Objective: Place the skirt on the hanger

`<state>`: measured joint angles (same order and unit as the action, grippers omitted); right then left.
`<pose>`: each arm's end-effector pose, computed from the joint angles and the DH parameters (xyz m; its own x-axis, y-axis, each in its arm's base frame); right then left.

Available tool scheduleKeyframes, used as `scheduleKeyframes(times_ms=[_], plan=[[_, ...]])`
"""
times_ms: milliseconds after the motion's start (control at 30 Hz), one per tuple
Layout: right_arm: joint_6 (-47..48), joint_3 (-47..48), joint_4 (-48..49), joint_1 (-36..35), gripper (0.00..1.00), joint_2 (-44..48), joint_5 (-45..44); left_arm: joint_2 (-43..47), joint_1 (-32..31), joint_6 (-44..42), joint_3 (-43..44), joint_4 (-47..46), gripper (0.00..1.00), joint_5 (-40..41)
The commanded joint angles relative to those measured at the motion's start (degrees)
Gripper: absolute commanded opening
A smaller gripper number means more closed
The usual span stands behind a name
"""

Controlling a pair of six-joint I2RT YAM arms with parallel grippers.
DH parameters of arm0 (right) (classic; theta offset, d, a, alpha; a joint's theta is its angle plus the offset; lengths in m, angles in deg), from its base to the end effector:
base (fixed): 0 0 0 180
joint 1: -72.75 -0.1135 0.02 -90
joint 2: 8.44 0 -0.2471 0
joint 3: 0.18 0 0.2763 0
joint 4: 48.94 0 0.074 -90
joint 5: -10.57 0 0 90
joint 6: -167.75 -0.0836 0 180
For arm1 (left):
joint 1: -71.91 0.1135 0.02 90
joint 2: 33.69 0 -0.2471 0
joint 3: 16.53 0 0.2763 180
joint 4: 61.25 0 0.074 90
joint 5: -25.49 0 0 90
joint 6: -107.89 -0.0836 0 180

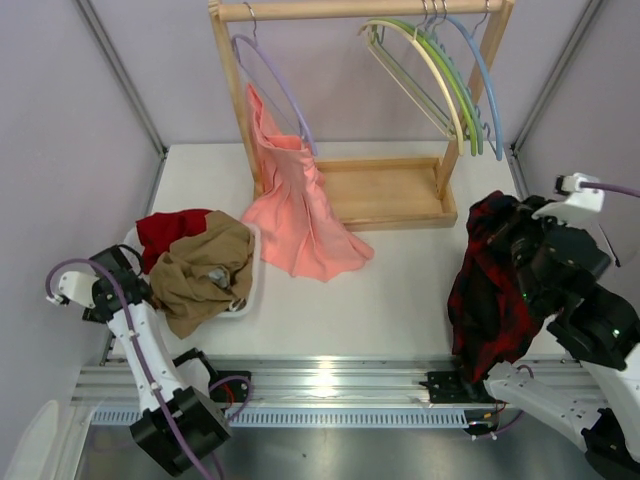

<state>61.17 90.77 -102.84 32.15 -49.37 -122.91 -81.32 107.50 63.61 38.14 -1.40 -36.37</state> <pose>0.1477 0.0508 0.4780 -0.0352 0.2425 -0.9695 0.0617 0.9688 0.2401 0.1535 0.1583 0.2122 0.0811 -0.7183 -0.6910 -0.9839 0.0529 -0.1704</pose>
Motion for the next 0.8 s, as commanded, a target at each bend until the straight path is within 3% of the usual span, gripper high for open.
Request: scheduleKeyframes(times_ms=[0, 33, 67, 100, 233, 467, 500, 633, 667, 767], plan=[[-2.93, -2.38, 2.34, 0.17, 0.00, -2.13, 2.86, 3.15, 0.71, -6.33, 4.45, -2.14, 0.65, -0.28], [-3.19, -2.73, 2.95, 0.43, 0.00, -2.57, 4.10, 3.69, 0.70, -7.03, 5.84, -1.00, 0.74, -0.63], [-3.28, -3.26, 3.48, 0.61, 0.00, -3.80, 5.33, 4.30, 0.79, -8.78, 6.38, -0.64, 0.92, -0.98], [-3.02, -3.53, 4.01, 0.70, 0.00, -4.33, 8.39, 4.92, 0.71, -9.58, 7.34, -0.12, 0.99, -1.16], [-2.58, -5.28, 7.95, 1.66, 0.00, -6.44, 13.15, 7.90, 0.70, -14.24, 13.31, 1.99, 1.00, -2.30], [-3.98, -6.52, 10.07, 7.80, 0.00, -10.13, 22.03, 10.47, 0.53, -23.90, 27.64, 3.14, 1.00, -16.34], [-4.42, -6.69, 10.08, 10.34, 0.00, -10.31, 24.21, 9.76, 0.18, -24.53, 31.31, 2.44, 0.99, -23.93], [-6.97, -7.92, 10.34, 17.12, 0.00, -10.93, 30.64, 7.30, -2.45, -24.53, 32.58, -4.64, 0.99, -45.03], [-7.32, -8.71, 10.51, 18.18, 0.00, -10.75, 32.83, 7.03, -4.20, -25.40, 32.23, -6.42, 0.99, -45.71], [-8.56, -10.55, 11.13, 20.21, 0.00, -10.05, 34.43, 1.43, -19.20, -31.18, 34.42, -7.15, 0.99, -34.16]])
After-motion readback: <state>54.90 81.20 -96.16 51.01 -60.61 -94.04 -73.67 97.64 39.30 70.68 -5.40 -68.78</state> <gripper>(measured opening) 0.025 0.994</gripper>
